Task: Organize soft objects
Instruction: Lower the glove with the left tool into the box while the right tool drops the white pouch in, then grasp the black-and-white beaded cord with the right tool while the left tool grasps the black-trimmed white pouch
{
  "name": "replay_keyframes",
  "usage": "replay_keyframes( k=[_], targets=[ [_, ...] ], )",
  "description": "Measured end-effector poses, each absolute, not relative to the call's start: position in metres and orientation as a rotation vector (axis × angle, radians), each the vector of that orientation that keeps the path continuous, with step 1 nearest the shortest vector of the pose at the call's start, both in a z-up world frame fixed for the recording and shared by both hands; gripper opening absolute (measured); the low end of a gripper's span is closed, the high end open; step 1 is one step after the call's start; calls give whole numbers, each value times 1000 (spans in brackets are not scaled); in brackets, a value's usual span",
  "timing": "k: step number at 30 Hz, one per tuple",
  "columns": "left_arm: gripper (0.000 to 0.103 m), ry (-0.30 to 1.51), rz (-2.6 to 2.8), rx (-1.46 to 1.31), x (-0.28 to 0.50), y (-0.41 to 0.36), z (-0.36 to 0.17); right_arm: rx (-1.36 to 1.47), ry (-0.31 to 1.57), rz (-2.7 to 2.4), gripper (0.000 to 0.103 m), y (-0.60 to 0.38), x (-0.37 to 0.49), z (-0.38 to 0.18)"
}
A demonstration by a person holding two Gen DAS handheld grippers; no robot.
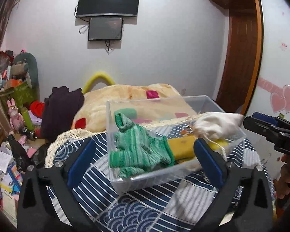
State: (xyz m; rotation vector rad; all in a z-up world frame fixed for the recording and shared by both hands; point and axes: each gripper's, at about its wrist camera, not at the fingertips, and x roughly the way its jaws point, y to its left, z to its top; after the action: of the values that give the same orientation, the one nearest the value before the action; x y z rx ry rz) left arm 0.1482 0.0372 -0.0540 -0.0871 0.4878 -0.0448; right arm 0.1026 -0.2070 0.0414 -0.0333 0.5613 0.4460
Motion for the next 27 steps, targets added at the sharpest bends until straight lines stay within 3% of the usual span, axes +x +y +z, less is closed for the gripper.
replay_keyframes(
  k=[9,13,17,20,27],
  targets=[
    [102,566,-50,-92,132,34,-76,-86,688,488,66,-204,101,-2],
    [102,590,-47,-44,125,22,-90,-94,782,507,43,-196,114,-25],
    [102,626,-72,-16,124,10,-103,-85,855,507,29,-191,131,-43],
    [102,651,-96,-15,123,2,-109,-67,878,516,10,-189,137,-48],
    [102,697,-167,-36,113,-17,-118,-79,801,485,7,-190,120,-31]
  ],
)
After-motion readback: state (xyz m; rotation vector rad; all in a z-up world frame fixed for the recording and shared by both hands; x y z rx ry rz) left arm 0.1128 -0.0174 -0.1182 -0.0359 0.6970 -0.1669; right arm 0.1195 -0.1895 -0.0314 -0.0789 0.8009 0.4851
